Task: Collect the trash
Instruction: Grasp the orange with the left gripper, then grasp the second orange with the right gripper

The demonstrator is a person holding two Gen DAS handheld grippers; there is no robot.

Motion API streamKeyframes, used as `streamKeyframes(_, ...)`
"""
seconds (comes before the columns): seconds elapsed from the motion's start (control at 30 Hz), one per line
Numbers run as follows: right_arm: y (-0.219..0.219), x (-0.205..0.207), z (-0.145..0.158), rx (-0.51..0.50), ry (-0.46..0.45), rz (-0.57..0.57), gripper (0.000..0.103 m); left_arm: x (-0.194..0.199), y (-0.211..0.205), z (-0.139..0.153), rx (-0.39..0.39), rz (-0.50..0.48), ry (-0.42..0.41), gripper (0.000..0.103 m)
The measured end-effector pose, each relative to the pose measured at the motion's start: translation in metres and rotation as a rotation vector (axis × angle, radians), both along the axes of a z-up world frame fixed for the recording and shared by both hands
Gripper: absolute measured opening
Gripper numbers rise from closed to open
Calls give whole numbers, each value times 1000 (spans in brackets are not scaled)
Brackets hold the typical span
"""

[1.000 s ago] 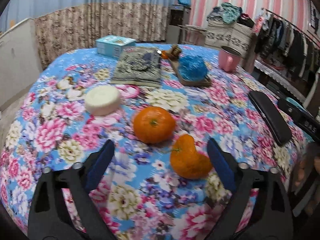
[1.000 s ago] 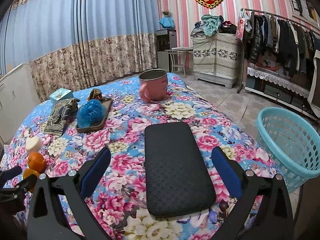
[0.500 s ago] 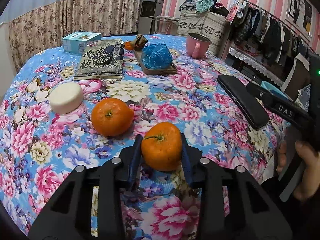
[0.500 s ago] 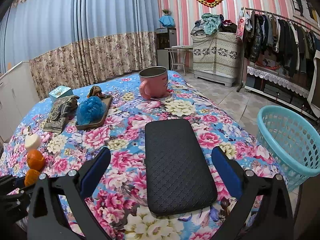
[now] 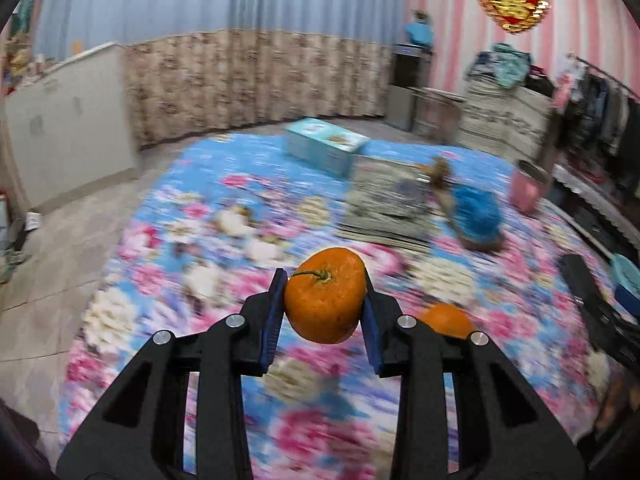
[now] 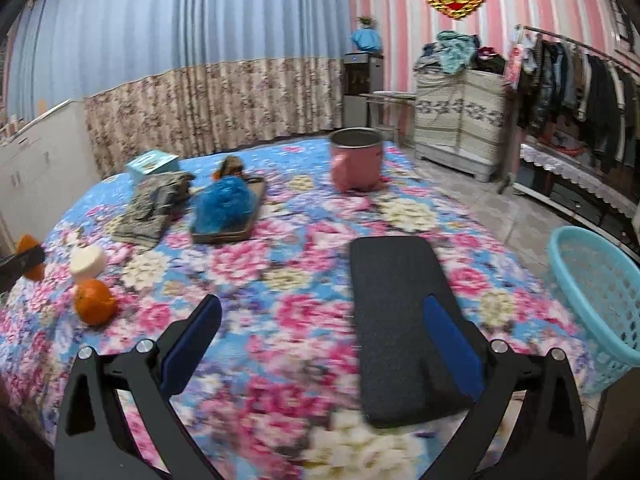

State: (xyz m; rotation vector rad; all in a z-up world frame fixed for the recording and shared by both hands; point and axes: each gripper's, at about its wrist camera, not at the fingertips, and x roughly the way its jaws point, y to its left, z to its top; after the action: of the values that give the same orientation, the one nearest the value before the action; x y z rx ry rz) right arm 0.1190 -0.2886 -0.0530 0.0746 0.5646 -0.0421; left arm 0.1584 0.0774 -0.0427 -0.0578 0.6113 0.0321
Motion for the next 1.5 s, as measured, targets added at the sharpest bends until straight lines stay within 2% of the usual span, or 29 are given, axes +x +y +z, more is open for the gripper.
streamKeyframes(0.13,28,5,-3,-8,16,64,98,9,20,-3,-2,35,11,33)
streamKeyframes(0.37,88,12,-6,2,31,168,98,10,55,-9,-70,83,27,33)
streamKeyframes(0.47,120,16,-6,-22,32,221,98,9,70,-9,-102,111,27,33)
streamKeyframes(0.63,150,22,-5,-43,53,251,98,8,92,-12,-152,161,32,33)
streamKeyframes(0.7,156,23,-5,-34,66,259,98,8,93,-14,-150,171,35,33)
streamKeyframes(0.83,167,25,-10,-78,83,271,97,9,87,-14,-130,149,29,33)
streamKeyframes(0.97,172,28,-15,-88,109,310,71,9,82,-14,-125,136,28,33)
streamKeyframes(1.17,173,26,-14,-55,103,374,44,11,78,-16,-123,131,29,33)
streamKeyframes(1.3,166,26,-10,-34,94,380,40,11,75,-16,-117,120,33,33)
streamKeyframes(1.5,143,31,-6,6,92,340,40,13,69,-17,-109,110,35,33)
